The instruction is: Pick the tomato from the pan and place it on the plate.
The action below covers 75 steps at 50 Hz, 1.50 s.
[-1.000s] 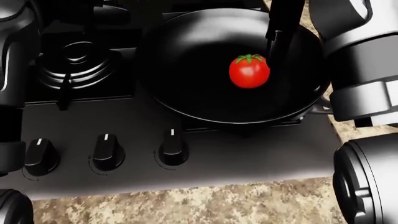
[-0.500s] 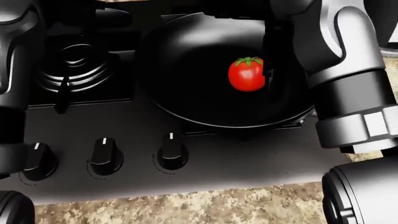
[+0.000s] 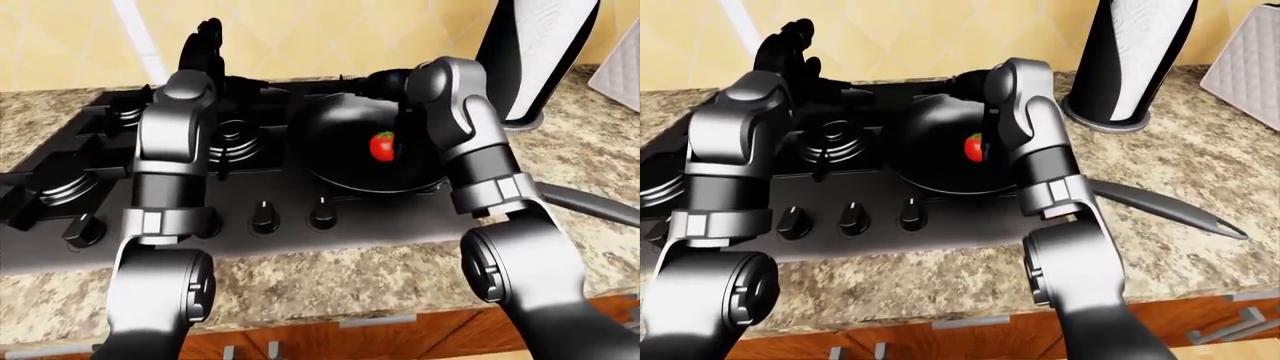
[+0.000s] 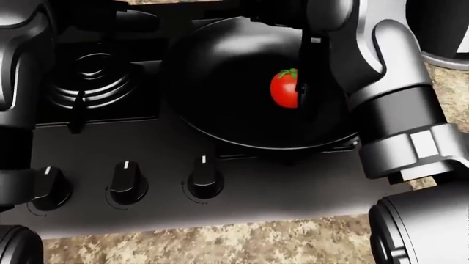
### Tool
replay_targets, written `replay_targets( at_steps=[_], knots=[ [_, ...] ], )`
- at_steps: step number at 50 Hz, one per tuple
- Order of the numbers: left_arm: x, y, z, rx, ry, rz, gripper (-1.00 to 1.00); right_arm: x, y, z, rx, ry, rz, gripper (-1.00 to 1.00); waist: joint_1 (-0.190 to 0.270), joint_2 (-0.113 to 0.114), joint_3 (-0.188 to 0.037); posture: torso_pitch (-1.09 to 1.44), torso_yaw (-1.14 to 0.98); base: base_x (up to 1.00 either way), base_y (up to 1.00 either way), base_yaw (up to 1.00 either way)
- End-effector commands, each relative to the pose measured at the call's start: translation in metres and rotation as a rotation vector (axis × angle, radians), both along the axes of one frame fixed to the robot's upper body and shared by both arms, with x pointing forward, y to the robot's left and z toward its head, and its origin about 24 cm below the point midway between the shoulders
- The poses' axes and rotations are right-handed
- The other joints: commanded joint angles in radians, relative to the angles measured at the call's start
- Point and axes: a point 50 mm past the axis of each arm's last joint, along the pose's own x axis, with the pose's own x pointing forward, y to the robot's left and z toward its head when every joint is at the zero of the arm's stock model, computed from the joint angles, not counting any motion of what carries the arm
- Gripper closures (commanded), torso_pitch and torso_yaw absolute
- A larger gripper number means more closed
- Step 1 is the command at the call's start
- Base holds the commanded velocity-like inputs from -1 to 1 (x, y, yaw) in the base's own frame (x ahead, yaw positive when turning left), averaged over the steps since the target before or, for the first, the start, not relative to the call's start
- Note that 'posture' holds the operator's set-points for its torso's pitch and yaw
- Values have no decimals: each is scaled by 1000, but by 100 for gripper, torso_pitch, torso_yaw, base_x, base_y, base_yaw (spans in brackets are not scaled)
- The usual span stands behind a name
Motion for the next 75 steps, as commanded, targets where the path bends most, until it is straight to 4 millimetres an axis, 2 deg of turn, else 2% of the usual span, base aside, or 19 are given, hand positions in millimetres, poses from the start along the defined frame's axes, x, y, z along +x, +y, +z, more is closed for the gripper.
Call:
replay_targets(
  at_steps=[1, 8, 21, 22, 23, 24, 25, 38, 42, 49, 50, 53, 62, 68, 71, 75],
  knots=[
    [-5, -1, 26, 5, -106, -2, -100, -2, 0, 19, 4, -77, -1, -100, 0, 2, -33, 0, 0, 0, 0, 0],
    [-5, 1, 23, 5, -104, 0, -100, -1, -6, 1, -47, -31, -20, -100, 1, 1, -35, 0, 0, 0, 0, 0],
    [-4, -1, 21, 9, -101, -3, -100, 1, -6, -6, -40, -28, -23, -100, 2, 0, -38, 0, 0, 0, 0, 0],
    [-4, -1, 21, 9, -102, -3, -100, 1, -6, -5, -41, -32, -21, -71, 2, 0, -38, 0, 0, 0, 0, 0],
    [-4, -1, 21, 8, -102, -3, -100, 1, -5, -5, -41, -33, -21, -5, 3, 0, -38, 0, 0, 0, 0, 0],
    [-4, -2, 21, 9, -101, -3, -100, 1, -5, -4, -41, -32, -21, 52, 3, 0, -38, 0, 0, 0, 0, 0],
    [-4, -2, 22, 9, -102, -4, -100, 1, -5, -4, -42, -32, -21, 100, 3, 0, -37, 0, 0, 0, 0, 0],
    [-6, -1, 24, 10, -107, -3, -100, 1, -4, -2, -71, -45, -19, 100, 5, 0, -40, 0, 0, 0, 0, 0],
    [-7, -3, 25, 9, -110, -8, -100, -3, -6, 23, -54, -99, -18, 100, 5, 0, -40, 0, 0, 0, 0, 0],
    [-6, -2, 26, 9, -109, -4, -100, -5, -7, 41, -12, -147, -22, 100, 4, 1, -36, 0, 0, 0, 0, 0],
    [-6, -1, 26, 10, -110, -3, -100, -7, -8, 52, 4, -165, -23, 100, 4, 1, -35, 0, 0, 0, 0, 0],
    [-8, 0, 29, 9, -113, -1, -100, -12, -8, 67, 37, -190, -24, 100, 2, 1, -34, 0, 0, 0, 0, 0],
    [-8, 1, 32, 10, -119, 2, -100, -27, -17, 106, 164, -276, -42, 100, 1, 0, -27, 0, 0, 0, 0, 0],
    [-9, 3, 36, 10, -123, 7, -100, -30, -28, 124, 298, -336, -97, 100, 1, -2, -24, 0, 0, 0, 0, 0],
    [-11, 6, 39, 9, -127, 11, -100, -28, -36, 122, 356, -349, -141, 100, 2, -1, -22, 0, 0, 0, 0, 0],
    [-11, 11, 45, 4, -129, 18, -100, -28, -45, 130, 500, -390, -199, 100, 4, -3, -23, 0, 0, 0, 0, 0]
  ],
)
